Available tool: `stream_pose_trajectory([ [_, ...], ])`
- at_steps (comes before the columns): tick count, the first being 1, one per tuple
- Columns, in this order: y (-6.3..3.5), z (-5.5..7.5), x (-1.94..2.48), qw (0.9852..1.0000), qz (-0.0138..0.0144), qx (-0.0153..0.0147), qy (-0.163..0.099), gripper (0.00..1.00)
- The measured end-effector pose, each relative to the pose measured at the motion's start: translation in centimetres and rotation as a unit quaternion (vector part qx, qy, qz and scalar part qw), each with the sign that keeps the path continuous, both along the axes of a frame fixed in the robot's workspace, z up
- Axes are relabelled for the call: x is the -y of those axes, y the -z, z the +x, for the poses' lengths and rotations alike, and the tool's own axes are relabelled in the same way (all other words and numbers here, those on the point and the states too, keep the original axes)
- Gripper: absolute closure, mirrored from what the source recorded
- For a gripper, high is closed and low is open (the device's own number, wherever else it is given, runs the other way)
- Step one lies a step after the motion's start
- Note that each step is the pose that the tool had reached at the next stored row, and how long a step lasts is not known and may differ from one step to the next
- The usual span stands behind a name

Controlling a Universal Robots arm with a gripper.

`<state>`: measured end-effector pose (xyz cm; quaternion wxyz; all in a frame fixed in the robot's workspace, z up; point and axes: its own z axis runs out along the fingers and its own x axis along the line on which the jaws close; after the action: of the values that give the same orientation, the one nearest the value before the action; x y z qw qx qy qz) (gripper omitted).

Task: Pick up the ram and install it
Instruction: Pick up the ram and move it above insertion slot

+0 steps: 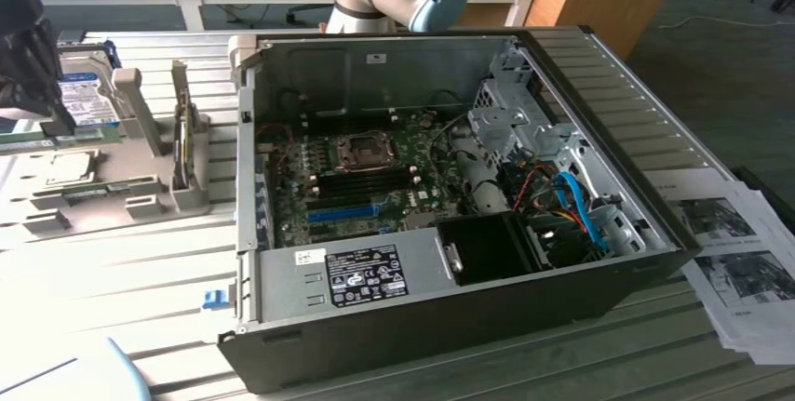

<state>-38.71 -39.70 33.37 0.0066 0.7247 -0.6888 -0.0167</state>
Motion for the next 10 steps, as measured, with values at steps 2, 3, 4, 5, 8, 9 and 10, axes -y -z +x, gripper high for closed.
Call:
stream_pose_trajectory([
  [2, -0.42, 0.0, 0.00, 1.0000, 0.0000, 0.0000, 0.000, 0.89],
  [3, -0.64, 0.0, 0.00, 1.0000, 0.0000, -0.0001, 0.000, 0.89],
  [4, -0.87, 0.0, 0.00, 1.0000, 0.0000, -0.0001, 0.000, 0.89],
  [5, -1.09, 0.0, 0.00, 1.0000, 0.0000, -0.0002, 0.000, 0.89],
  [8, -1.73, 0.1, 0.00, 1.0000, 0.0000, -0.0003, 0.000, 0.89],
  [9, -1.95, 0.1, 0.00, 1.0000, 0.0000, -0.0004, 0.000, 0.89],
  [10, -2.16, 0.1, 0.00, 1.0000, 0.0000, -0.0004, 0.000, 0.89],
])
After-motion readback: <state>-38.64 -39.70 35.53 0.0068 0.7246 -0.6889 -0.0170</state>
